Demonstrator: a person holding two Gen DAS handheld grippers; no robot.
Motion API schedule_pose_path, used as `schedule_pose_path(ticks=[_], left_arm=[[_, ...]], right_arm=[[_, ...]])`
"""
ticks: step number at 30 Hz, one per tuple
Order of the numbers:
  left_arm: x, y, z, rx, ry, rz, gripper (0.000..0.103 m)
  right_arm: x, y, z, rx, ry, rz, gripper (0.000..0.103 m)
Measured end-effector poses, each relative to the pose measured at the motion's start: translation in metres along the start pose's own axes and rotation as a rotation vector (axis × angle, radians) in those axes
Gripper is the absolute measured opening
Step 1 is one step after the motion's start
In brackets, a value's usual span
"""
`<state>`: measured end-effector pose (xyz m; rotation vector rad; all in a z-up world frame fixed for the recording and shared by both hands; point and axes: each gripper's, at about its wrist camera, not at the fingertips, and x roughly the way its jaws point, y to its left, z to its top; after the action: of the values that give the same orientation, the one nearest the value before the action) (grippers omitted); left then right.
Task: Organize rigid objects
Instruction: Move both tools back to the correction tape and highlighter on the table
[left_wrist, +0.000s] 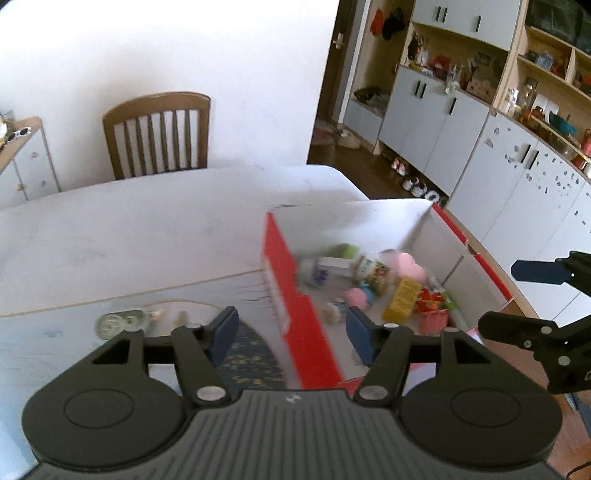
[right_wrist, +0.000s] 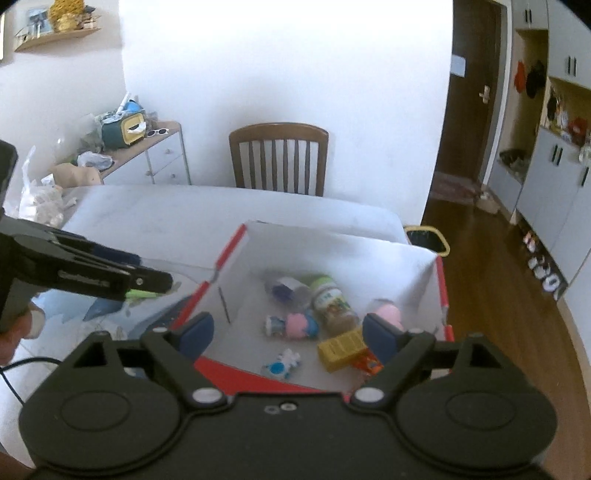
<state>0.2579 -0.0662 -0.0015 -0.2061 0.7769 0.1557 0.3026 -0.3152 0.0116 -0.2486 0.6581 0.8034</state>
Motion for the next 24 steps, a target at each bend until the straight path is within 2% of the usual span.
schedule_pose_path(ticks=[5,7,11,13,20,24], left_arm=[[-0.016,0.037,-0.012,0.017,-0.015,0.031,0.064],[-0.021,0.053,-0.017,0.013,-0.017,0.03,0.07],[-0.029,0.084,-0.025,0.01,-0.035,0.027,0.074],[-0.031,0.098,-0.028,0.018,-0.039,0.029,0.084],[-0.023,0.141,-0.031,0.028,-0.034,0.052,0.089],[-0.012,0.161,-0.03,0.046,-0.033,0.007,0.089]], right_arm=[[0.009,0.036,0.003,-0.003,0.006,0.022,0.087],[0.014,0.052,0.005,-0.002,0.007,0.031,0.087],[0.024,0.081,0.011,-0.001,0.017,0.058,0.088],[0.029,0.097,0.013,-0.02,0.017,0.07,0.088],[0.052,0.153,0.016,-0.101,0.025,0.111,0.088],[0.071,0.171,0.017,-0.095,0.046,0.115,0.089]])
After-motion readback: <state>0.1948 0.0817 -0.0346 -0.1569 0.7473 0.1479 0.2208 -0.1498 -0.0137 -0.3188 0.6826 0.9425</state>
